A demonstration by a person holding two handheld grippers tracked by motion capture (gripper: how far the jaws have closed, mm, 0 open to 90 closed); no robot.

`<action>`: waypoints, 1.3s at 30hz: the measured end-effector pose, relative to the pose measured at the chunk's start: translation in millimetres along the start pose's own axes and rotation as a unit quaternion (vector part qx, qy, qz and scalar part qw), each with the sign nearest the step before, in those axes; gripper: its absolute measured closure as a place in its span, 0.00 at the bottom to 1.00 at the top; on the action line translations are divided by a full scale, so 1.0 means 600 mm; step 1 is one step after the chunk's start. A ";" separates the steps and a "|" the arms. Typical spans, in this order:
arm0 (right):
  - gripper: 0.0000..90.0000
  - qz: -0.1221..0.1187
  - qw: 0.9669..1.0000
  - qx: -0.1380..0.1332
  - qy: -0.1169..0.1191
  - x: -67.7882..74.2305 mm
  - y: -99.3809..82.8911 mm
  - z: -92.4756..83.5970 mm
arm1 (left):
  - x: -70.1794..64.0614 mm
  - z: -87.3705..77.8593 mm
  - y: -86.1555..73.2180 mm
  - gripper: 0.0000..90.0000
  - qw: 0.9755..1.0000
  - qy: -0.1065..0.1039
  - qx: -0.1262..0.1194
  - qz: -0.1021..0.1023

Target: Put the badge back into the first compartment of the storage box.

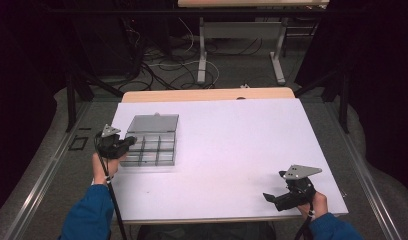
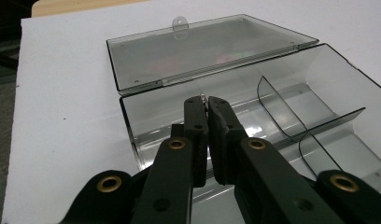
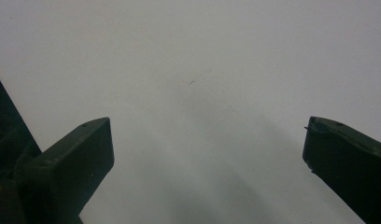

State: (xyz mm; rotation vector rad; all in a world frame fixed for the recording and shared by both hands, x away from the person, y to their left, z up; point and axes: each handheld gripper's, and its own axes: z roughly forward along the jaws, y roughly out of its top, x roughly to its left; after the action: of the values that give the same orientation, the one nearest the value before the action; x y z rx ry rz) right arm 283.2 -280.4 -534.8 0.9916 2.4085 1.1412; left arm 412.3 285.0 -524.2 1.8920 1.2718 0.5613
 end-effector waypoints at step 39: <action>0.02 -0.002 1.000 0.002 0.003 0.001 0.000 0.000 | 0.002 0.036 -0.004 0.96 0.999 -0.001 0.048 0.002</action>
State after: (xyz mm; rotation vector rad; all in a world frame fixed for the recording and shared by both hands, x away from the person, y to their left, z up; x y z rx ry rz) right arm 282.7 -280.3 -534.9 0.9856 2.4173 1.1385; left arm 426.6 279.0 -539.2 1.9737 1.3156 0.5085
